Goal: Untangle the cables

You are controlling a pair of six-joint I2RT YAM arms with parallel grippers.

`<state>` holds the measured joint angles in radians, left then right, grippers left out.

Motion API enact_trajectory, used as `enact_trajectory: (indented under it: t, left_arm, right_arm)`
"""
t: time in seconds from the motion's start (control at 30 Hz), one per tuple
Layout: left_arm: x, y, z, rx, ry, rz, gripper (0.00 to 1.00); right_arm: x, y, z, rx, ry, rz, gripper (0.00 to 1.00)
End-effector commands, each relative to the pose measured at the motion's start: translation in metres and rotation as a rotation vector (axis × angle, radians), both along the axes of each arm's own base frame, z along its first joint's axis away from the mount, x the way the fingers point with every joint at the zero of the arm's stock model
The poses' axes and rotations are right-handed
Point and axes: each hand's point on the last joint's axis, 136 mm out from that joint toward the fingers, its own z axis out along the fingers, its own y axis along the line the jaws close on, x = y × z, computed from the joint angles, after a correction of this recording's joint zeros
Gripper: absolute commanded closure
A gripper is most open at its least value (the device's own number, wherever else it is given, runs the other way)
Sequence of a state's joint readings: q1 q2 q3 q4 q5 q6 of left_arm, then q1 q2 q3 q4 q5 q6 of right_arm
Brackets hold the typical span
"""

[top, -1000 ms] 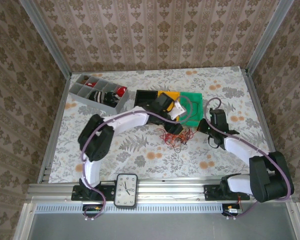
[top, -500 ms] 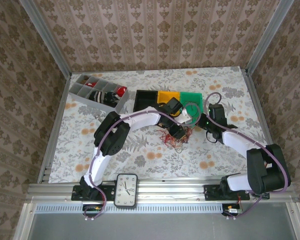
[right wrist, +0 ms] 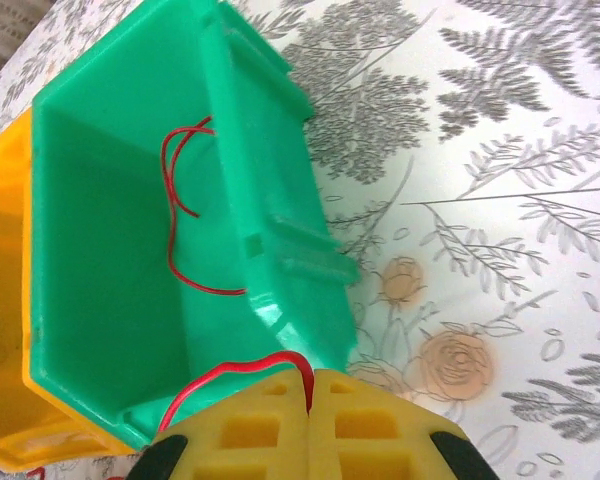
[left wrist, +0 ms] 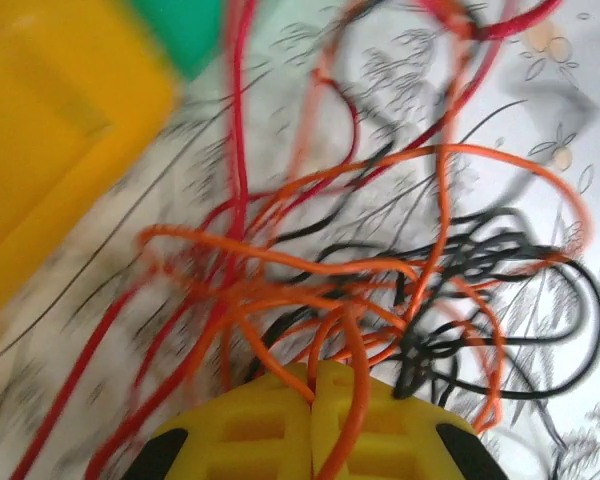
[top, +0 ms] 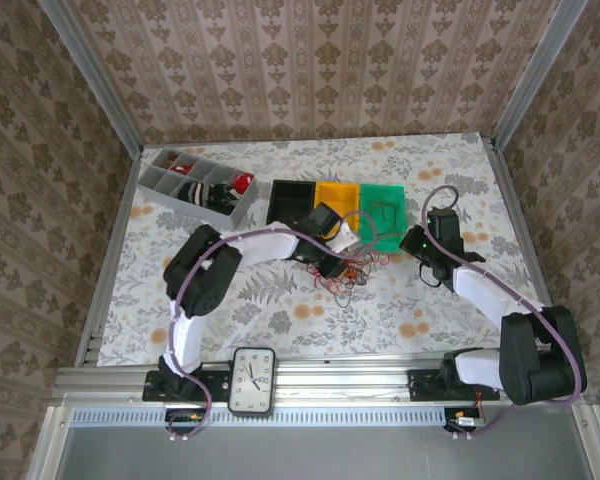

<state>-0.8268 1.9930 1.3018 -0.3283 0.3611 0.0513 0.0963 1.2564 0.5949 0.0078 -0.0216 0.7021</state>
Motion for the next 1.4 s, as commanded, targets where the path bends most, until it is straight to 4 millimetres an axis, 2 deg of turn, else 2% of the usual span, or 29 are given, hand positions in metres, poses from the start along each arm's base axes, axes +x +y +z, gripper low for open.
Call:
enact_trajectory:
  t: [0.0,0.13,0.3,0.47,0.8,1.0,1.1,1.2,1.37]
  left_arm:
    - [0.009,0.046,-0.015,0.087,0.016,0.143,1.00]
    - [0.009,0.070,-0.020,0.111,0.017,0.191,1.00]
    - [0.016,0.087,-0.023,0.112,0.017,0.249,1.00]
    - [0.022,0.092,-0.023,0.097,0.018,0.284,1.00]
    - [0.027,0.110,-0.036,0.136,0.019,0.354,1.00]
    - [0.028,0.123,-0.044,0.159,0.032,0.392,1.00]
    - [0.030,0.129,-0.045,0.164,0.033,0.410,1.00]
    - [0.029,0.128,-0.045,0.157,0.028,0.400,1.00]
    - [0.030,0.117,-0.042,0.127,0.028,0.385,1.00]
  right_arm:
    - [-0.015,-0.039,-0.009,-0.074,0.041,-0.169,1.00]
    - [-0.023,-0.055,-0.010,-0.098,0.051,-0.220,1.00]
    - [-0.031,-0.075,-0.005,-0.147,0.055,-0.272,1.00]
    - [-0.045,-0.096,-0.002,-0.197,0.084,-0.330,1.00]
    - [-0.081,-0.156,0.011,-0.293,0.126,-0.555,1.00]
    - [-0.095,-0.176,0.017,-0.344,0.163,-0.635,1.00]
    - [-0.097,-0.188,0.030,-0.435,0.187,-0.641,1.00]
    - [-0.091,-0.184,0.031,-0.432,0.196,-0.613,1.00]
    - [-0.061,-0.145,0.020,-0.415,0.183,-0.440,1.00]
